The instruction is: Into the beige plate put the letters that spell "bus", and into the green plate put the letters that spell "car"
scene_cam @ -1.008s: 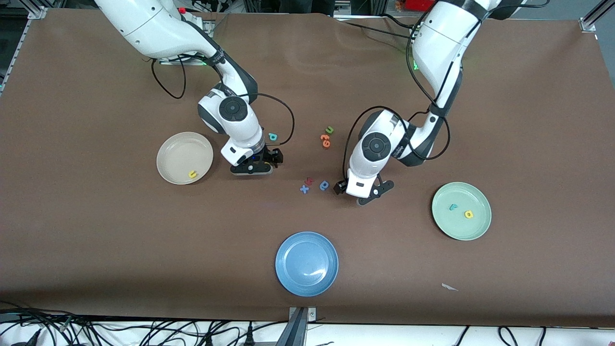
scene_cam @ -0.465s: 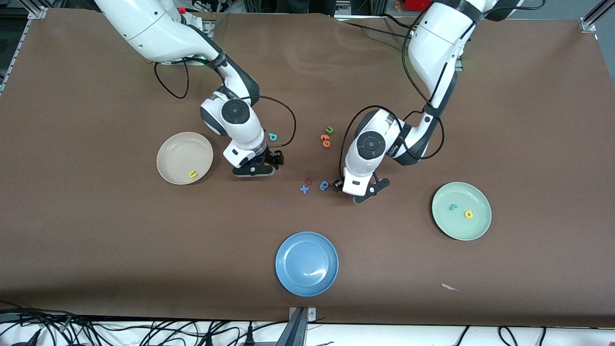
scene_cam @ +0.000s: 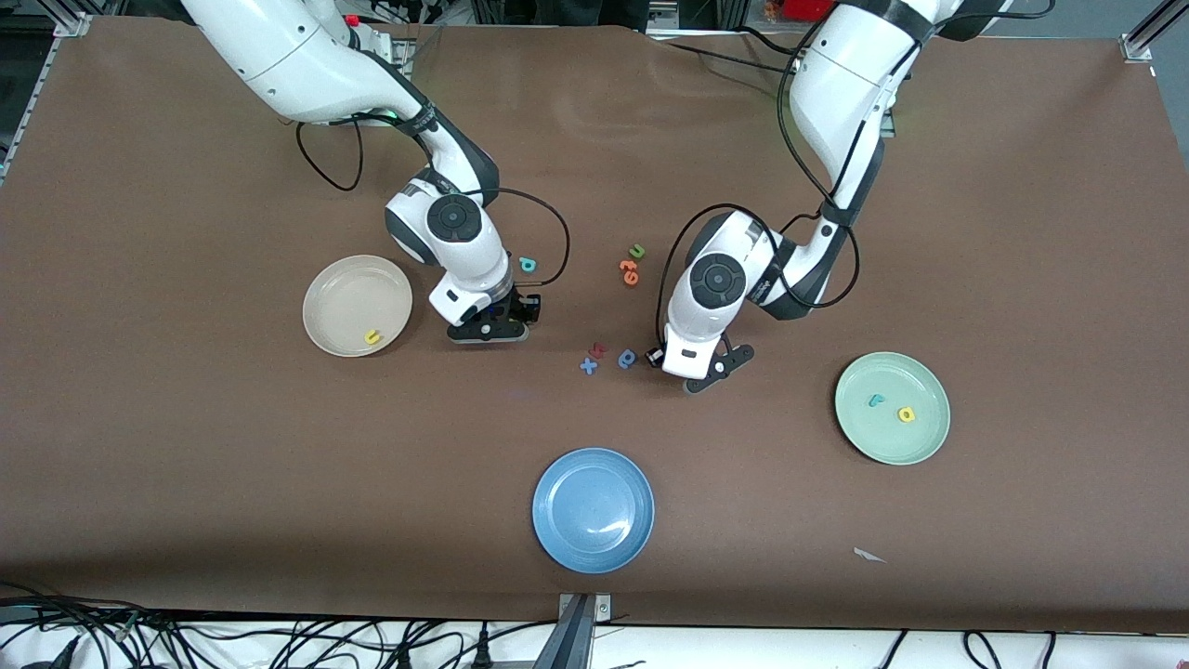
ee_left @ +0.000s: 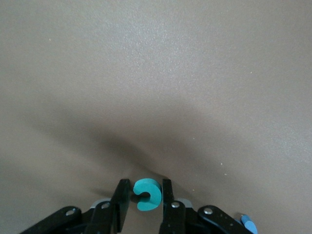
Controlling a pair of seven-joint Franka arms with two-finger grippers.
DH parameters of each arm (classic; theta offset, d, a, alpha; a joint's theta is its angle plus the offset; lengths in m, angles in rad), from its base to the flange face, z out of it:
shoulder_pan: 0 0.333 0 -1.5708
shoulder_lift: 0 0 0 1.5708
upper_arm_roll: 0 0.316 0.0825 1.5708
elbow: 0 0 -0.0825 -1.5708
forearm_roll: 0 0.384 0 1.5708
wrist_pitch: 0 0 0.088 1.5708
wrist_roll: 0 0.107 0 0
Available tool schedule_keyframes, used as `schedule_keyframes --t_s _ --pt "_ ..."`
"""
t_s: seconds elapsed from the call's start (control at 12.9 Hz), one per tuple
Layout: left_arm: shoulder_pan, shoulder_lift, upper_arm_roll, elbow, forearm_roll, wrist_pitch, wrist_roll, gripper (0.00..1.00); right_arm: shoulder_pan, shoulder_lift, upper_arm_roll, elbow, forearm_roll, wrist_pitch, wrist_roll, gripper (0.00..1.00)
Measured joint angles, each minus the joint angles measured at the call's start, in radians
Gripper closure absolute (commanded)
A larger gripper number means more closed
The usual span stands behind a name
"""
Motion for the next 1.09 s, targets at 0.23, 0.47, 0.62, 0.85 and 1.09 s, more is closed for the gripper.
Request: schedule_keyframes --t_s 0.23,0.47,0.62,0.85,1.09 --pt "0.000 0.000 0.001 0.001 0.000 0.000 0.000 0.85 0.000 -0.001 0.000 0.000 -0.001 -0.001 0.000 0.63" --pt "0.000 0.000 0.001 0.001 0.000 0.000 0.001 0.88 0.000 -0.002 -0.001 0.000 -0.001 -0.002 0.001 0.71" --pt "0.005 0.000 0.008 0.011 0.000 -0.019 0.048 0.88 0.002 -0.002 0.000 0.000 -0.001 -0.002 0.003 0.76" --pt "0.068 -0.011 0.020 0.093 0.003 -0.222 0.265 0.88 0.005 -0.007 0.001 0.001 -0.003 -0.003 0.005 0.80" --pt "0.167 -0.049 0.043 0.133 0.034 -0.357 0.569 0.88 0.008 -0.007 0.001 0.001 -0.004 -0.003 0.005 0.81"
